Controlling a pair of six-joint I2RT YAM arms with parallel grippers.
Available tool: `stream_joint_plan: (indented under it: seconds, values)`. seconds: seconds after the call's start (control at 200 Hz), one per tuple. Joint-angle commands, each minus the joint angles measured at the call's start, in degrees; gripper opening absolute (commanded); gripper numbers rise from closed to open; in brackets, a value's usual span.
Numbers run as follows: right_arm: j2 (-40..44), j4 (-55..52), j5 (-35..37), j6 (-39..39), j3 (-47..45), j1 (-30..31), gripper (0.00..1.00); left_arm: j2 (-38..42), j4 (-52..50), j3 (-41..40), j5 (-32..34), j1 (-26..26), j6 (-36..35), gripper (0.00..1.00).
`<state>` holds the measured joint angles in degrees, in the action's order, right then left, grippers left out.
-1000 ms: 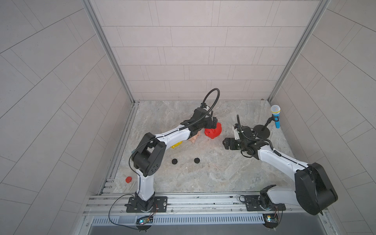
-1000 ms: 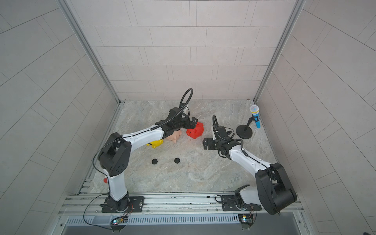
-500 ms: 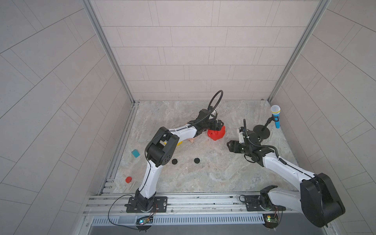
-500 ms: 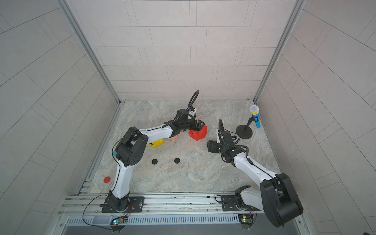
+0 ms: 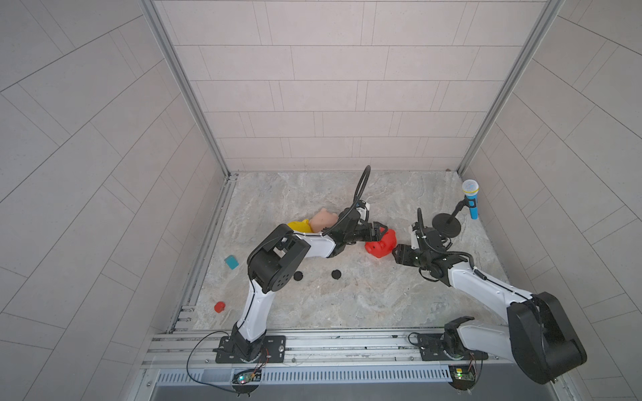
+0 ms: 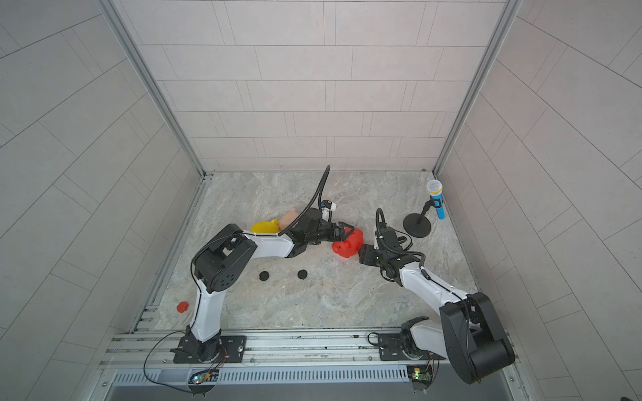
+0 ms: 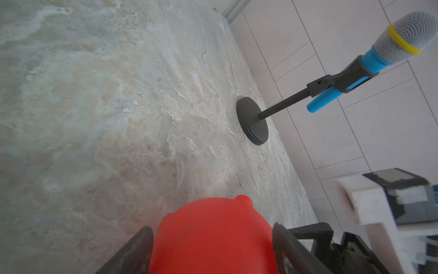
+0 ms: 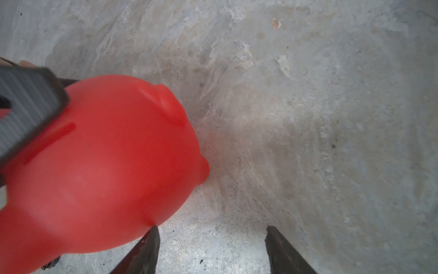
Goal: Open piggy banks
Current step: Adjust the piggy bank at the center of the board.
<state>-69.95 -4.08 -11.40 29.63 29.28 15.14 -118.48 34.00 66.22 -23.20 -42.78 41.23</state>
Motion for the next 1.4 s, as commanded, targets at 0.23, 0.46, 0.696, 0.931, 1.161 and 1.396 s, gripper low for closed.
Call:
stream_joint_plan:
  seconds: [0.23,0.46,0.696,0.931,1.161,1.396]
  values:
    - [-1.4,1.7,-2.7,-0.7,-0.5,-0.1,0.57,3.1,3.9,-4.7,1.0,-1.7,1.6,0.77]
    - [1.7,1.4,-4.6,-1.8,-0.5,-0.1,0.54,3.2,4.1,-6.3,4.3,-1.4,4.6,0.61]
    - [3.8,1.4,-6.2,-2.3,0.1,-0.1,0.53,4.0,0.3,-7.8,7.7,1.3,7.0,0.51]
    - [2.7,3.3,-7.5,-1.4,0.8,-0.1,0.51,5.5,-4.6,-8.6,10.4,3.5,7.1,0.49]
    - [1.5,7.1,-9.0,0.6,1.4,0.0,0.50,6.5,-6.3,-9.1,10.8,5.0,7.2,0.50]
    - [-1.6,11.0,-10.6,2.4,2.8,0.2,0.50,7.4,-7.5,-8.4,10.5,5.0,6.6,0.53]
